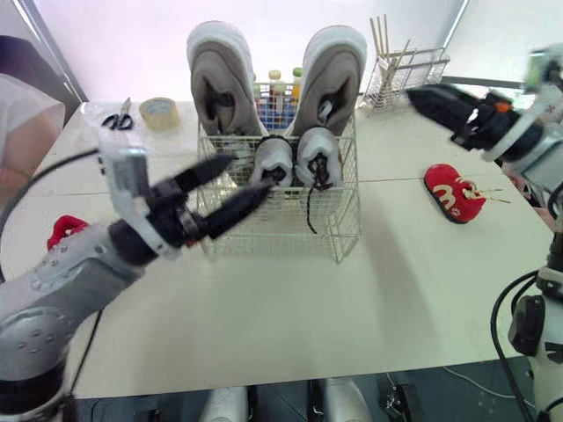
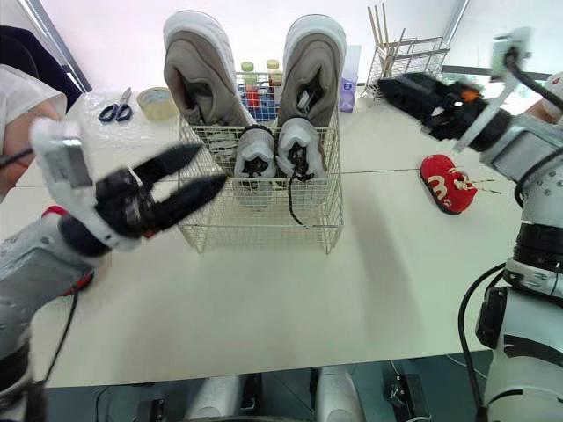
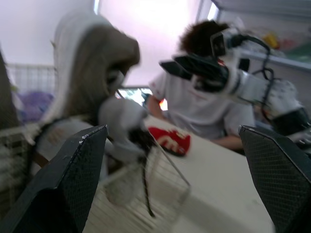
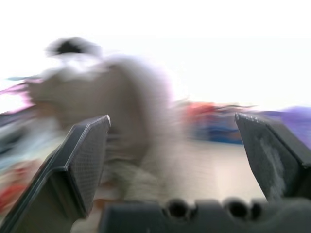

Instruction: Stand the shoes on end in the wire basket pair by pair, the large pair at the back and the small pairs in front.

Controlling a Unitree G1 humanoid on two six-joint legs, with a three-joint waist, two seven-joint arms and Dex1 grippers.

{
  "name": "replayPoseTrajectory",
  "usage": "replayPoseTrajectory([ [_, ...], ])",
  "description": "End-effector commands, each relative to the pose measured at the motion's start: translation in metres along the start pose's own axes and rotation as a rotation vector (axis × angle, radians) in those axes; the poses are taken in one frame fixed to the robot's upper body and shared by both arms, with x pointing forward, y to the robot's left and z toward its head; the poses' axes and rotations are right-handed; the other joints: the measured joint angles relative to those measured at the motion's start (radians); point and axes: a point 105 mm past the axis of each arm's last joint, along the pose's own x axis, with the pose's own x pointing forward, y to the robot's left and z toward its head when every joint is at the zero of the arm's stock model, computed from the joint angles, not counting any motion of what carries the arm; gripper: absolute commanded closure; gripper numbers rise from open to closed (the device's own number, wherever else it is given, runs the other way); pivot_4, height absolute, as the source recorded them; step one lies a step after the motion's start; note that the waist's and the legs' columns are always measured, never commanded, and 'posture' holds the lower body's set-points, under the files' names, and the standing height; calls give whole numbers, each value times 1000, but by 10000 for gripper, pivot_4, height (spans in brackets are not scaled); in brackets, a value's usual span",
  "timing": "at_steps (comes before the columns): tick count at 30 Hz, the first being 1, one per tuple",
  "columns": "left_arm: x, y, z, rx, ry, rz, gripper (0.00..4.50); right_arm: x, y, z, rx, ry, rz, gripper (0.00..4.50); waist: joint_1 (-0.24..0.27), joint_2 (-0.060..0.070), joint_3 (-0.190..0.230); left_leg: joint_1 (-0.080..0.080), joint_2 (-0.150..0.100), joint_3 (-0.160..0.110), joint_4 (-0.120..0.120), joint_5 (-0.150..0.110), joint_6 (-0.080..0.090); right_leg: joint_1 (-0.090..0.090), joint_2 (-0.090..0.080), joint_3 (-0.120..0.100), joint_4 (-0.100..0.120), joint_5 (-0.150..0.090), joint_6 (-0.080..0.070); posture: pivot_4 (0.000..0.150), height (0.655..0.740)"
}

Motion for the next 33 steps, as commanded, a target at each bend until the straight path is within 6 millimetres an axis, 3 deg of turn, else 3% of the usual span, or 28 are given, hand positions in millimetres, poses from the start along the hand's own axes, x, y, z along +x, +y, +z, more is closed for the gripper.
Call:
replayPoseTrajectory([
  [1,-5,-6,-15,-16,149,-6,434,-30,-47,-27,-215,35,-281,0,-2,0,0,0,0,0,0,0,0,0,0,0,0,0,0,1500,7400],
  [6,-11,-19,-22,-36,227,-73,434,-79,-76,-87,-232,143,-468,0,-10,6,0,3,0,4,-1,0,-1,0,3,4,1,0,0,1500,7400],
  [9,-17,-34,-24,-100,236,-155,434,-90,-73,-116,-189,203,-491,0,-19,9,1,6,2,5,-3,1,-1,0,5,6,1,-1,-1,1500,7400],
  [12,-18,-33,-27,-96,242,-134,434,-94,-75,-130,-161,222,-519,0,-29,11,2,10,3,6,-3,2,-3,2,6,7,2,-2,-3,1500,7400],
  [19,-17,-36,-31,-107,243,-120,434,-76,-88,-168,2,221,-574,0,-32,12,2,16,1,7,-7,2,-3,7,7,9,1,-3,-4,1500,7400],
  [28,-20,-32,-35,-105,259,-71,434,-49,-95,-174,12,241,-582,0,-32,12,2,16,1,7,-11,2,-3,7,6,9,-4,-3,-4,1500,7400],
  [31,-21,-29,-35,-97,270,-53,0,-45,-93,-178,9,260,-581,8607,-32,12,2,16,1,7,-13,2,-4,7,6,9,-6,-3,-4,1500,7400],
  [33,-22,-28,-31,-103,261,-43,0,-44,-92,-180,1,270,-581,18621,-33,12,2,16,2,7,-14,2,-4,7,6,9,-6,-3,-4,1500,7400],
])
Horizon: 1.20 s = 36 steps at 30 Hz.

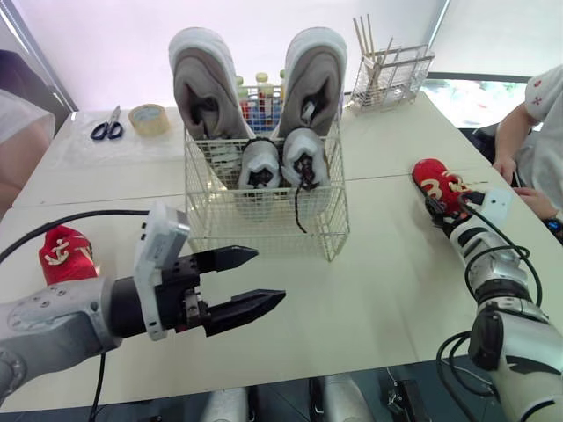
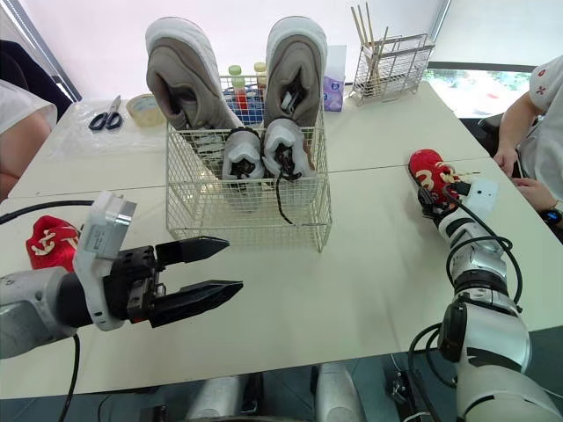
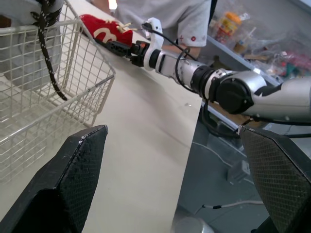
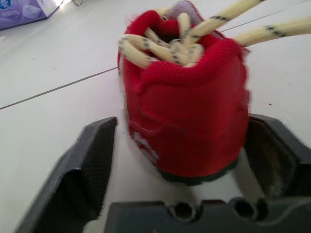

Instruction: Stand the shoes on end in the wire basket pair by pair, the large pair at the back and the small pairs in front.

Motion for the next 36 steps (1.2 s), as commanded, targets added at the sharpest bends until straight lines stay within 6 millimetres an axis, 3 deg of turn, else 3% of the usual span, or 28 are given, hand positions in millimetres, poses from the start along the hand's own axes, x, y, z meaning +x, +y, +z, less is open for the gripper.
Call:
replayPoseTrajectory([
  [1,-3,-2,11,36,-37,18,0,1,-2,10,-35,-26,-5,23206,0,0,0,0,0,0,0,0,0,0,0,0,0,0,0,1500,7400],
  [4,-5,8,15,75,-34,114,0,1,-2,10,-43,-26,-9,32078,-1,0,0,0,1,0,0,0,0,0,0,0,0,0,0,1500,7400],
  [7,-7,22,25,186,-34,242,0,0,-6,34,-84,-103,-8,33180,-1,0,0,0,1,0,0,0,-1,0,0,0,0,0,0,1500,7400],
  [9,-9,27,33,143,-66,243,0,-3,-12,77,-93,-222,-12,33180,2,1,1,0,0,0,0,0,-1,0,0,0,0,0,0,1500,7400],
  [11,-16,24,45,66,-130,156,0,-11,-5,144,-158,-390,59,33180,2,7,5,0,0,0,0,0,-1,0,-1,0,0,0,0,1500,7400],
  [13,-27,25,56,23,-162,91,0,-28,28,222,-245,-567,233,33180,-1,17,12,-2,-1,2,0,1,-1,-3,-2,2,-1,0,1,1500,7400],
  [15,-39,35,65,14,-174,88,0,-51,67,277,-318,-685,431,33180,-8,20,14,-2,-2,6,-2,0,0,-6,0,6,0,1,1,1500,7400],
  [17,-52,46,77,20,-198,105,0,-76,104,313,-363,-761,633,33180,-15,19,13,-1,0,7,-5,0,0,-8,4,6,1,2,4,1500,7400],
  [19,-66,49,89,11,-233,76,0,-108,150,333,-396,-798,915,33180,-16,10,10,-1,5,4,-8,0,0,-8,11,3,1,0,1,1500,7400],
  [22,-87,59,105,-6,-289,79,0,-152,203,319,-472,-710,1334,33180,-19,4,9,-1,15,1,-8,-1,1,-7,18,1,1,-2,-5,1500,7400],
  [24,-99,63,115,-37,-327,66,0,-174,233,289,-561,-576,1571,33180,-17,4,9,-1,17,-1,-8,-1,1,-8,18,1,3,-2,-6,1500,7400],
  [26,-107,65,122,-53,-367,45,0,-182,251,255,-679,-446,1702,33180,-15,4,9,-1,17,0,-6,-1,0,-9,16,1,6,-2,-6,1500,7400],
  [28,-107,65,119,-85,-365,20,0,-185,263,226,-812,-351,1781,33180,-7,4,9,-2,16,0,-5,-1,0,-10,15,1,8,-2,-5,1500,7400],
  [30,-99,59,108,-132,-321,-36,0,-193,272,209,-907,-324,1857,33180,5,4,9,-2,15,0,-4,-1,-1,-10,13,1,9,-2,-5,1500,7400],
  [36,-60,31,71,-188,-200,-243,0,-199,285,183,-1107,-329,1934,33180,3,0,10,-3,10,-1,-4,1,-10,-11,7,0,9,-2,-5,1500,7400],
])
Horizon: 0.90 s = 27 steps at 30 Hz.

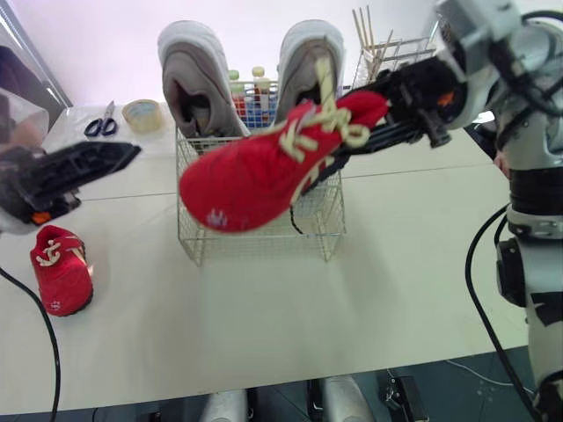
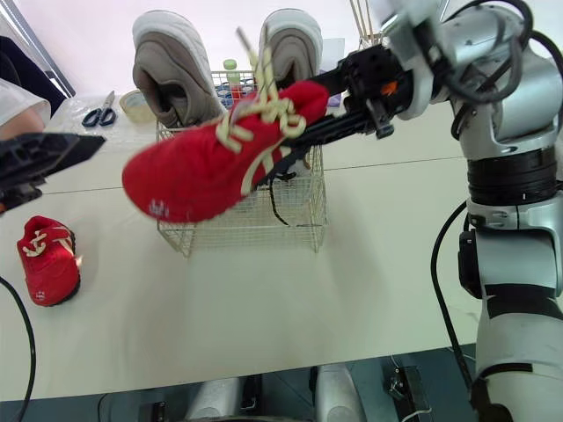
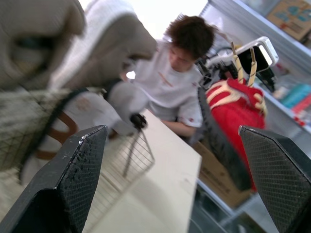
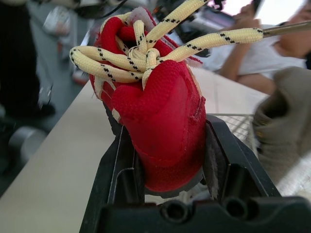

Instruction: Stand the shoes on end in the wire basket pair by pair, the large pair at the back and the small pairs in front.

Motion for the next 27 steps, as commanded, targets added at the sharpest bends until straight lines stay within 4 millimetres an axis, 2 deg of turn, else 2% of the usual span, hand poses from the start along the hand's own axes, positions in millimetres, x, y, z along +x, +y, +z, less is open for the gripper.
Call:
replayPoseTrajectory([
  [1,18,-12,-22,-8,55,-86,0,1,1,9,-96,4,24,33180,-4,-1,0,0,-1,0,0,0,0,0,-1,0,0,0,0,1500,7400],
  [5,30,-4,-42,-58,59,-55,0,5,0,9,-106,-14,38,33180,-3,-1,0,0,-4,0,0,3,-5,0,-4,0,1,0,0,1500,7400],
  [8,39,-6,-60,-96,112,-83,0,7,0,7,-108,-14,45,33180,-3,-2,0,0,-4,-1,0,3,-4,0,-4,0,1,0,0,1500,7400],
  [14,53,-11,-83,-143,166,-147,0,11,2,4,-104,-12,59,33180,-2,-2,0,0,-5,-1,0,2,-3,0,-4,-1,1,0,0,1500,7400],
  [17,56,-13,-82,-163,133,-167,8234,11,4,4,-89,-14,56,33205,-2,-2,0,0,-6,-1,1,2,-2,1,-4,-1,1,0,0,1500,7400],
  [20,58,-12,-82,-170,102,-168,21344,9,6,1,-65,-8,44,33205,-1,-2,0,0,-6,-2,1,2,-2,1,-4,-1,1,0,0,1500,7400],
  [21,59,-11,-82,-170,88,-158,27085,8,7,0,-49,-9,33,33205,-1,-2,0,0,-6,-2,1,1,-1,1,-4,-1,1,0,0,1500,7400],
  [24,60,-4,-83,-155,41,-116,38563,4,7,-6,14,-9,-29,33205,-1,-2,0,0,-6,-2,1,1,-1,1,-4,-1,1,0,0,1500,7400],
  [26,60,-1,-81,-148,0,-95,38563,0,7,-13,65,1,-94,33205,-1,-2,0,0,-6,-2,1,1,-1,2,-4,-1,1,0,0,1500,7400],
  [27,59,-1,-80,-146,-20,-90,38700,-4,4,-17,90,8,-144,28825,0,-2,0,1,-6,-2,2,1,-1,2,-4,-1,1,0,0,1500,7400],
])
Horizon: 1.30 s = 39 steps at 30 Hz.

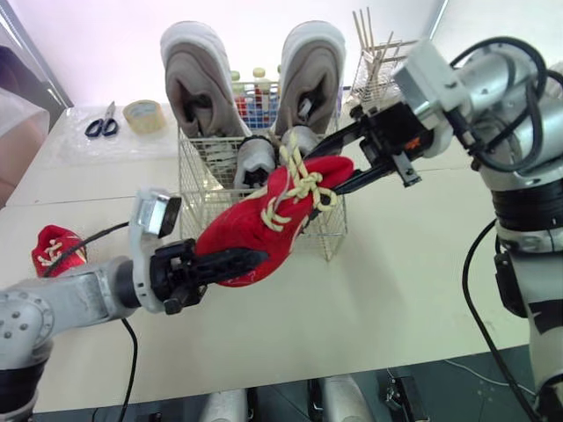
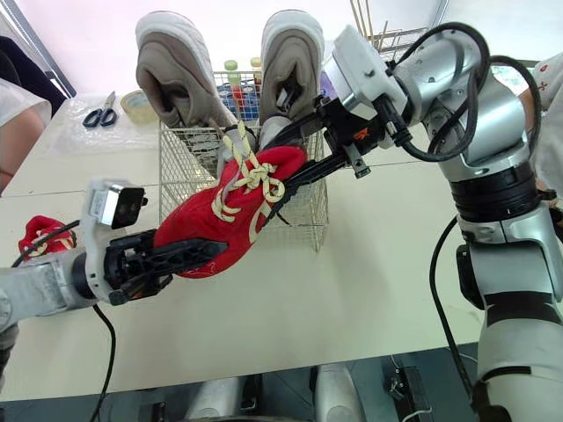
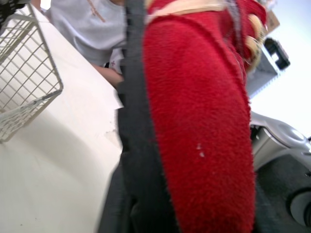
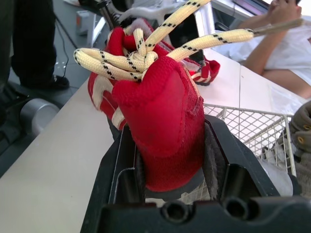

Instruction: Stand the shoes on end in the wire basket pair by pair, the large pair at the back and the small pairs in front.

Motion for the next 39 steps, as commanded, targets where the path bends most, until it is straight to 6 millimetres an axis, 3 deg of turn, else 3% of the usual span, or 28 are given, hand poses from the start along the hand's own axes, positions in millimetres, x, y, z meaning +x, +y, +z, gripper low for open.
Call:
replayPoseTrajectory([
  [1,-3,-4,14,67,-116,13,38750,-22,-9,-8,80,13,-193,24339,0,0,0,0,0,0,0,0,0,0,0,0,0,0,0,1500,7400],
  [4,-6,-3,17,102,-194,45,38750,-61,-18,-45,320,20,-483,10688,5,-2,-1,0,0,-1,1,0,0,1,0,0,0,0,0,1500,7400],
  [5,-7,-3,17,109,-217,50,38750,-70,-17,-54,400,-2,-547,4093,7,-3,-2,0,0,-1,1,0,0,2,-1,-1,-1,-2,-4,1500,7400],
  [6,-7,-3,17,114,-236,54,38750,-74,-14,-57,464,-49,-583,999,11,-4,-2,0,-1,-1,1,0,0,2,-2,-1,-1,-2,-4,1500,7400],
  [8,-3,3,20,122,-291,71,38750,-74,-7,-46,665,-353,-593,391,15,-4,-2,0,-1,0,1,0,0,3,-3,0,-2,-2,-4,1500,7400],
  [11,6,11,26,160,-342,86,38750,-51,8,-21,856,-764,-441,391,12,-4,-2,1,0,-1,0,0,1,3,-2,0,-1,-2,-3,1500,7400],
  [17,22,17,33,197,-374,80,38750,-8,19,-2,1030,-999,-369,391,12,-3,-2,1,0,-4,0,0,0,4,1,-2,0,0,0,1500,7400],
  [21,25,16,31,209,-349,69,38750,7,20,6,1047,-967,-364,391,12,-3,-3,1,-1,-4,1,0,2,4,1,-2,0,0,0,1500,7400],
  [29,28,6,25,183,-336,12,38750,19,8,-8,934,-772,-502,391,12,-3,-3,1,-1,-4,1,0,2,4,1,-2,0,0,0,1500,7400],
  [39,24,-6,22,168,-354,-33,38750,8,-3,-24,905,-752,-589,391,16,-3,-3,1,-1,-4,1,0,2,4,1,-2,-1,0,0,1500,7400],
])
